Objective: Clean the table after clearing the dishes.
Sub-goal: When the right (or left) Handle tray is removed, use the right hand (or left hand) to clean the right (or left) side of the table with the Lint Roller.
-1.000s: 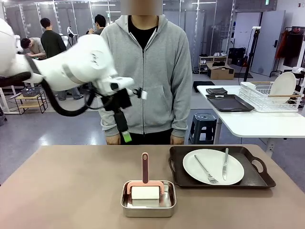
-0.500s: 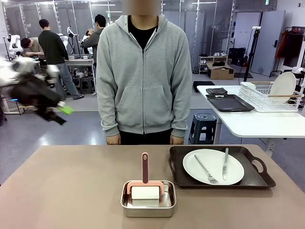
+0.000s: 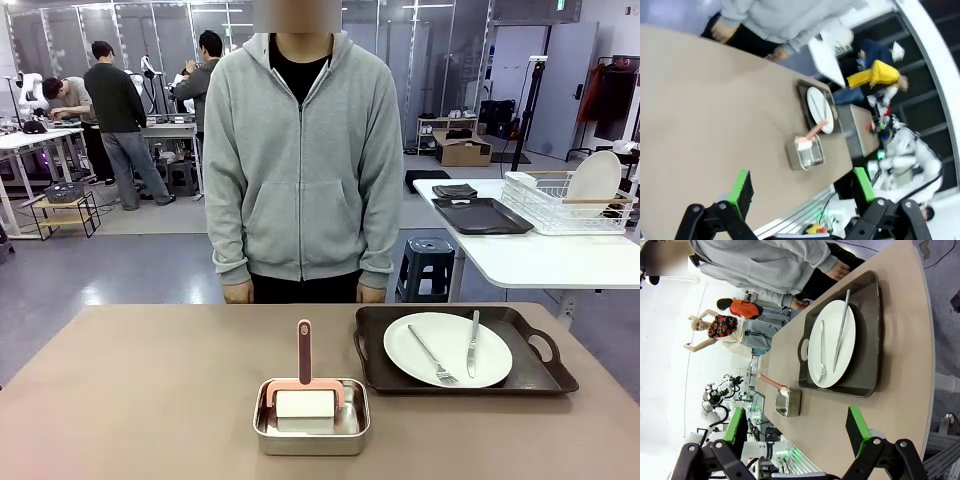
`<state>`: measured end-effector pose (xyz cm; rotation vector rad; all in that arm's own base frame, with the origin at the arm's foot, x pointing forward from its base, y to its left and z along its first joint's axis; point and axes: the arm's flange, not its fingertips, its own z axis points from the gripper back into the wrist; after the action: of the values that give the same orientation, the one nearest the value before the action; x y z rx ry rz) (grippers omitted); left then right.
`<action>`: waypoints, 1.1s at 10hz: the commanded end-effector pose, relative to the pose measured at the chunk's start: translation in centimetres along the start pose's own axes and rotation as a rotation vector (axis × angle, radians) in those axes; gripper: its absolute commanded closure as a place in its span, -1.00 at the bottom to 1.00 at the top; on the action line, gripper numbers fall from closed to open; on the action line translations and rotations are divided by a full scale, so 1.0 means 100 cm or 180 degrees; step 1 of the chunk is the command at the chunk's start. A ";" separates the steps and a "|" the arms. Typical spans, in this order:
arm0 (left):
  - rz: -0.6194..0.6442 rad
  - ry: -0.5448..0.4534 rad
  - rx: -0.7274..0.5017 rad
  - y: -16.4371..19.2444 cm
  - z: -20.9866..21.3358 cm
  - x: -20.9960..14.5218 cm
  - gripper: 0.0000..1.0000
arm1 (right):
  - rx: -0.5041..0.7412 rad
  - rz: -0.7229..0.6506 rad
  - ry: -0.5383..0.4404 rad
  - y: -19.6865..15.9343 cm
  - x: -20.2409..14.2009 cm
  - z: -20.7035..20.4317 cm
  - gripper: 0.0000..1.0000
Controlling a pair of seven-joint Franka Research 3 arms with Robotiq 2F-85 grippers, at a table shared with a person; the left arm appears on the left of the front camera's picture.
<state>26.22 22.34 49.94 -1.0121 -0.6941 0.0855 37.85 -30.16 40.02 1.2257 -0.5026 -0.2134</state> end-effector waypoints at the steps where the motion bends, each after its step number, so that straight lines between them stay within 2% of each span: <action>1: 0.0310 -0.0348 0.0115 0.031 0.025 -0.040 -1.00 | 0.0021 0.0008 0.0005 0.002 -0.002 0.000 -1.00; 3: 0.0462 -0.0507 0.0246 0.066 0.033 -0.066 -1.00 | 0.0021 0.0008 0.0005 0.002 -0.002 0.000 -1.00; 4: 0.0357 -0.0370 0.0126 0.043 0.042 -0.050 -1.00 | 0.0021 0.0008 0.0005 0.002 -0.002 0.000 -1.00; 11: 0.0357 -0.0370 0.0126 0.043 0.042 -0.050 -1.00 | 0.0021 0.0008 0.0005 0.002 -0.002 0.000 -1.00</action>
<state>21.02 25.76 44.92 -0.9966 -0.7410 0.2544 37.87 -30.13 40.01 1.2260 -0.5020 -0.2130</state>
